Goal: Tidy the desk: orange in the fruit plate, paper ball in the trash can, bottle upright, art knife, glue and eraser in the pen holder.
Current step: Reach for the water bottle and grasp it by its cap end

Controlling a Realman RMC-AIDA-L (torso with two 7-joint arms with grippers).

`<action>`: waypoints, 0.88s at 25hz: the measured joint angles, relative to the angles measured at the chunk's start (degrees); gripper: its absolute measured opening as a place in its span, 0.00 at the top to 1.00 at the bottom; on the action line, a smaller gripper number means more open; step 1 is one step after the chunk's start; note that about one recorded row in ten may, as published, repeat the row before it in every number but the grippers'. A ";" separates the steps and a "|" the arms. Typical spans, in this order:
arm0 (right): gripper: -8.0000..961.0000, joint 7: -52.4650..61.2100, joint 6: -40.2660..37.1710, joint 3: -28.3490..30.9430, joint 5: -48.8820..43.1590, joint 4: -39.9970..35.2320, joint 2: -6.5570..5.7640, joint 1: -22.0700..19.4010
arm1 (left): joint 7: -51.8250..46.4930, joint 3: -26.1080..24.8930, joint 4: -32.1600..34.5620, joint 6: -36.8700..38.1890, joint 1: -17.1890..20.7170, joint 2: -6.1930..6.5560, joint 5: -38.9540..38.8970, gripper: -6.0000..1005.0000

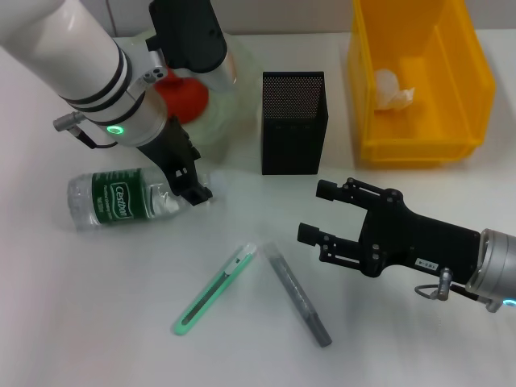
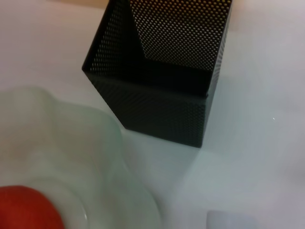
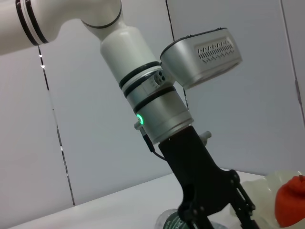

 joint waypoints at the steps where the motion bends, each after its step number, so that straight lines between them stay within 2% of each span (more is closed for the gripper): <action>1: 0.23 0.02 -0.01 0.00 0.04 0.25 0.00 0.14 | 0.00 0.00 0.00 0.00 0.00 0.00 0.00 0.35; 4: 0.23 0.05 -0.03 0.00 0.09 0.55 0.00 0.32 | 0.08 2.01 -0.84 -2.14 0.29 -0.01 -0.13 0.35; 17: 0.23 0.05 0.00 0.00 1.33 1.30 0.00 0.71 | 0.37 3.99 -3.04 -4.78 0.30 0.00 -1.00 0.35; 22: 0.23 0.05 0.00 0.00 1.33 1.41 0.00 0.75 | 0.26 4.91 -3.08 -5.85 0.47 0.00 -1.10 0.44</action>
